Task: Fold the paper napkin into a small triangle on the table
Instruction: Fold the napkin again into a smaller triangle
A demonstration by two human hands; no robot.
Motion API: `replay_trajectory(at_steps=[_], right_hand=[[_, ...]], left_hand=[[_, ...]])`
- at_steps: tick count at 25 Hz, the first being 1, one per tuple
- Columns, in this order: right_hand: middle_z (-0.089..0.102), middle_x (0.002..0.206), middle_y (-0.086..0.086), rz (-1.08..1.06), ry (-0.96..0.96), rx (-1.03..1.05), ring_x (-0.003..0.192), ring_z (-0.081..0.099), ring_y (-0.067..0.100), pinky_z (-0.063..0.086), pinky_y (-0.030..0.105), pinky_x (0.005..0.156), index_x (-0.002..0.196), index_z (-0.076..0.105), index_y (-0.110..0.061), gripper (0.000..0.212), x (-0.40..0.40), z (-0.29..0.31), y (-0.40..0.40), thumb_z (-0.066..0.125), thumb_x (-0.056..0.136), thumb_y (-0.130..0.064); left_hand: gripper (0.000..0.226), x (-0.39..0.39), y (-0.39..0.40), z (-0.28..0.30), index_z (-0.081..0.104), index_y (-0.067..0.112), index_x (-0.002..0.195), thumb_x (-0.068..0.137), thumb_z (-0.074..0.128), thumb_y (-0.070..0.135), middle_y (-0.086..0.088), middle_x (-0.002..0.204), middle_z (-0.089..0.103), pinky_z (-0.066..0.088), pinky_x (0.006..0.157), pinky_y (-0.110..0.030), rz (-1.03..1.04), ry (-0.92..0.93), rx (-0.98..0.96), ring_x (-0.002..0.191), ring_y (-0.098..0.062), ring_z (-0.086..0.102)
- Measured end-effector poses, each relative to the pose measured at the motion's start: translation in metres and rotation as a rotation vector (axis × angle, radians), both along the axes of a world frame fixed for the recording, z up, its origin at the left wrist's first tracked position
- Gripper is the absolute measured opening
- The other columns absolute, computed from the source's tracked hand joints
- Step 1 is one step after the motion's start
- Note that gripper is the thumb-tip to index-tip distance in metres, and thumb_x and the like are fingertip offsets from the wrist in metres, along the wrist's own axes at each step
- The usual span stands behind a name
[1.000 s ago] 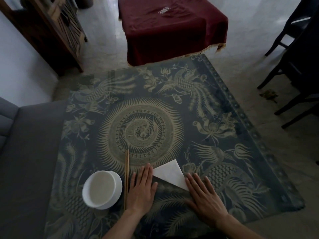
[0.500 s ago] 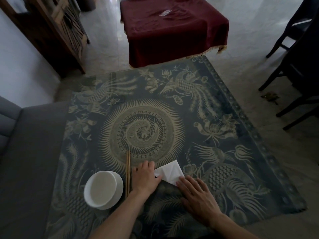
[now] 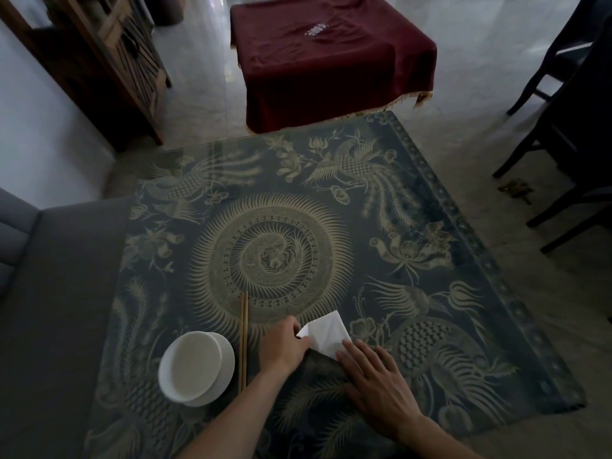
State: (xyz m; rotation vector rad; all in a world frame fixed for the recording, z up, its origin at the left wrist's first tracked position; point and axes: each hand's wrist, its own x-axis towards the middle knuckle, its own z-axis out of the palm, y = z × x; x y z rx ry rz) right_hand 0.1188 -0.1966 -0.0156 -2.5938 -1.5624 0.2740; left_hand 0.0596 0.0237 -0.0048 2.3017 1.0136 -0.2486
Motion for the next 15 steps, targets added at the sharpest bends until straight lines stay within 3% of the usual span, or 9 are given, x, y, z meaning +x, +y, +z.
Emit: replay_trajectory(at_steps=[3,8,15], right_hand=[[0.054,0.141,0.003,-0.029,-0.017,-0.029,0.124,0.054,0.023,0.046,0.046,0.099,0.122,0.065,-0.023,0.048,-0.003,0.004,0.007,0.042,0.088,-0.05],[0.06,0.132,0.003,-0.064,-0.06,0.029,0.114,0.058,0.025,0.031,0.047,0.095,0.122,0.062,-0.022,0.047,-0.012,-0.001,0.019,0.043,0.086,-0.045],[0.057,0.132,0.001,-0.062,-0.036,0.07,0.109,0.057,0.024,0.048,0.044,0.087,0.131,0.056,-0.02,0.049,-0.015,-0.004,0.033,0.054,0.088,-0.041]], left_hand=[[0.019,-0.003,-0.003,0.004,0.052,0.027,0.078,0.083,0.069,0.033,0.009,0.073,0.058,0.038,0.055,-0.028,0.003,-0.087,-0.069,0.067,-0.009,0.054],[0.016,-0.005,-0.002,0.007,0.054,0.028,0.079,0.084,0.068,0.033,0.01,0.07,0.059,0.04,0.055,-0.022,-0.09,-0.23,-0.023,0.063,-0.005,0.055],[0.018,-0.009,-0.017,0.006,0.051,0.028,0.082,0.082,0.069,0.027,0.012,0.078,0.057,0.04,0.058,-0.022,-0.221,-0.334,0.098,0.071,-0.006,0.052]])
